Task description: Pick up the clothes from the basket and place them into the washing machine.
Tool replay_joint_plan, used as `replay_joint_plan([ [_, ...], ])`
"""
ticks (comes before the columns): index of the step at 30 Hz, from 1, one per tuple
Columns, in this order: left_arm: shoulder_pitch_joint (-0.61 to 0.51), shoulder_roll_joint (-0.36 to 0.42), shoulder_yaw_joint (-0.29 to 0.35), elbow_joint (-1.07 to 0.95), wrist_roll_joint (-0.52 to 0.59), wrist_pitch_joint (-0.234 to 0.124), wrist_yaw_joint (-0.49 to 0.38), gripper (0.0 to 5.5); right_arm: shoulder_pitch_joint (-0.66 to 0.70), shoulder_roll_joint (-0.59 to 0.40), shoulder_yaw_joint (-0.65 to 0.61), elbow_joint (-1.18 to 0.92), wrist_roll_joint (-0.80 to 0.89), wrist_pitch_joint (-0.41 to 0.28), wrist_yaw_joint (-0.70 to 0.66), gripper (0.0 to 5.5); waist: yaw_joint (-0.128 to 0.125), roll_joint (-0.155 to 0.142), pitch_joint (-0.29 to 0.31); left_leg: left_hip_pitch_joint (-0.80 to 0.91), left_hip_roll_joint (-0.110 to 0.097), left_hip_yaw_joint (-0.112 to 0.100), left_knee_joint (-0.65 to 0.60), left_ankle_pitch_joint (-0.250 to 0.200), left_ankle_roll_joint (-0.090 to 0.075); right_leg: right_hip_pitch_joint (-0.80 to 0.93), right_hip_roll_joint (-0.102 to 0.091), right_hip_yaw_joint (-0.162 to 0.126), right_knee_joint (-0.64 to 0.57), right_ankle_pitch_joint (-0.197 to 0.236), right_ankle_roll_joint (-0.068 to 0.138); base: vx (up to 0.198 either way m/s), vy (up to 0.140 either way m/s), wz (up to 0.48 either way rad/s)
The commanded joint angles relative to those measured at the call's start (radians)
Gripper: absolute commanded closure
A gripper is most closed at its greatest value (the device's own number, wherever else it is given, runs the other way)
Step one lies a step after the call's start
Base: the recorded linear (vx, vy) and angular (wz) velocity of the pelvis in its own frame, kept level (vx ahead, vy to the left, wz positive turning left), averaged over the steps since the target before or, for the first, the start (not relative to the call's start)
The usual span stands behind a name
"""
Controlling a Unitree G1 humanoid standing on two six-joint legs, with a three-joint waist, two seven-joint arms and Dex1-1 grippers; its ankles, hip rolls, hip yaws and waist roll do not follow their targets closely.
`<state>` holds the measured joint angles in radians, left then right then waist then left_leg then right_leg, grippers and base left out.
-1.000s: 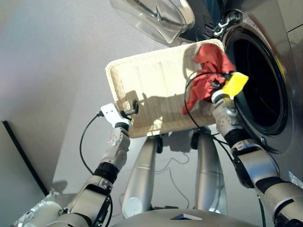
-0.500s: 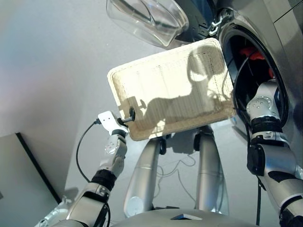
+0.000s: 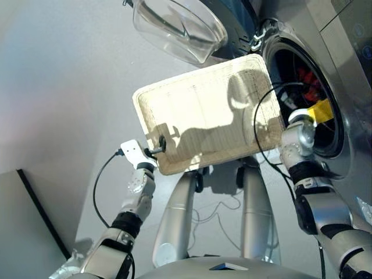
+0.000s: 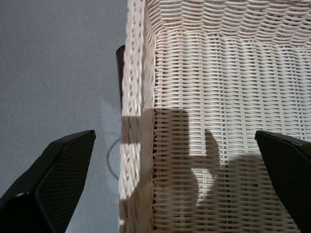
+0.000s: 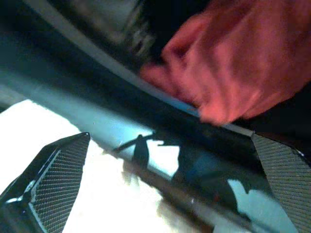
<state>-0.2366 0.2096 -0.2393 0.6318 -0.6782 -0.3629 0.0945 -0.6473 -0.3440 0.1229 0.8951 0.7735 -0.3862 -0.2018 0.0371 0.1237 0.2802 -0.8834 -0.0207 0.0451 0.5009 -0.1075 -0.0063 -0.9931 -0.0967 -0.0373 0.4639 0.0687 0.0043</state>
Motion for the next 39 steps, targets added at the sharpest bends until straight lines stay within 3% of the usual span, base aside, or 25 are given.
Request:
replay_joint_plan([
  [1, 0.056, 0.028, 0.055, 0.046, 0.051, -0.024, -0.018, 0.00, 0.062, 0.017, 0.059, 0.008, -0.069, 0.014, 0.070, 0.00, -0.013, -0.026, -0.071, 0.018, -0.015, -0.001, -0.092, 0.046, 0.023, 0.106, 0.017, -0.045, -0.070, -0.037, 0.036, 0.000, 0.000, 0.000],
  [5, 0.057, 0.023, 0.072, 0.113, 0.075, -0.013, -0.032, 0.00, 0.123, 0.037, 0.140, 0.053, -0.143, 0.063, 0.127, 0.00, -0.011, -0.060, -0.069, 0.102, -0.022, -0.014, -0.145, 0.065, 0.015, 0.199, 0.011, -0.066, -0.133, -0.024, 0.044, 0.000, 0.000, 0.000],
  [14, 0.078, 0.017, 0.081, 0.294, 0.196, 0.013, -0.036, 0.00, 0.289, 0.108, 0.172, 0.141, -0.237, 0.111, 0.172, 0.00, -0.010, -0.118, -0.085, 0.337, -0.030, -0.037, -0.280, 0.099, 0.003, 0.458, 0.005, -0.098, -0.284, 0.001, 0.066, 0.065, 0.017, 0.063],
  [15, 0.078, 0.017, 0.081, 0.295, 0.196, 0.012, -0.036, 0.00, 0.289, 0.108, 0.172, 0.141, -0.237, 0.111, 0.172, 0.00, -0.010, -0.118, -0.084, 0.338, -0.030, -0.037, -0.280, 0.099, 0.003, 0.459, 0.005, -0.098, -0.285, 0.001, 0.066, -0.011, 0.059, 0.061],
  [16, 0.078, 0.018, 0.082, 0.325, 0.216, 0.019, -0.038, 0.00, 0.312, 0.115, 0.159, 0.155, -0.241, 0.114, 0.173, 0.00, -0.017, -0.125, -0.087, 0.353, -0.036, -0.034, -0.299, 0.131, 0.006, 0.478, -0.003, -0.106, -0.304, 0.025, 0.064, -0.037, 0.051, 0.068],
  [20, 0.088, 0.012, 0.089, 0.390, 0.246, 0.035, -0.049, 0.00, 0.381, 0.134, 0.123, 0.204, -0.243, 0.126, 0.181, 0.00, -0.026, -0.136, -0.100, 0.449, -0.035, -0.034, -0.349, 0.139, 0.002, 0.573, 0.001, -0.109, -0.349, 0.030, 0.073, 0.057, 0.067, 0.034],
  [25, 0.108, 0.005, 0.097, 0.454, 0.283, 0.051, -0.068, 0.00, 0.475, 0.157, 0.105, 0.294, -0.290, 0.158, 0.204, 0.00, -0.034, -0.151, -0.141, 0.568, -0.031, -0.025, -0.426, 0.154, -0.006, 0.686, 0.008, -0.106, -0.416, 0.044, 0.089, 0.089, 0.065, -0.049],
  [32, 0.153, 0.002, 0.094, 0.541, 0.407, 0.078, -0.088, 0.00, 0.572, 0.175, 0.083, 0.401, -0.401, 0.196, 0.225, 0.00, -0.041, -0.155, -0.203, 0.720, -0.033, 0.008, -0.519, 0.154, -0.006, 0.810, 0.023, -0.096, -0.474, 0.050, 0.105, 0.095, 0.050, -0.107],
  [39, 0.210, -0.005, 0.093, 0.576, 0.479, 0.095, -0.111, 0.00, 0.625, 0.173, 0.070, 0.425, -0.453, 0.210, 0.242, 0.00, -0.048, -0.152, -0.262, 0.820, -0.025, 0.026, -0.569, 0.154, -0.008, 0.891, 0.031, -0.082, -0.503, 0.046, 0.109, 0.076, 0.020, -0.128],
])
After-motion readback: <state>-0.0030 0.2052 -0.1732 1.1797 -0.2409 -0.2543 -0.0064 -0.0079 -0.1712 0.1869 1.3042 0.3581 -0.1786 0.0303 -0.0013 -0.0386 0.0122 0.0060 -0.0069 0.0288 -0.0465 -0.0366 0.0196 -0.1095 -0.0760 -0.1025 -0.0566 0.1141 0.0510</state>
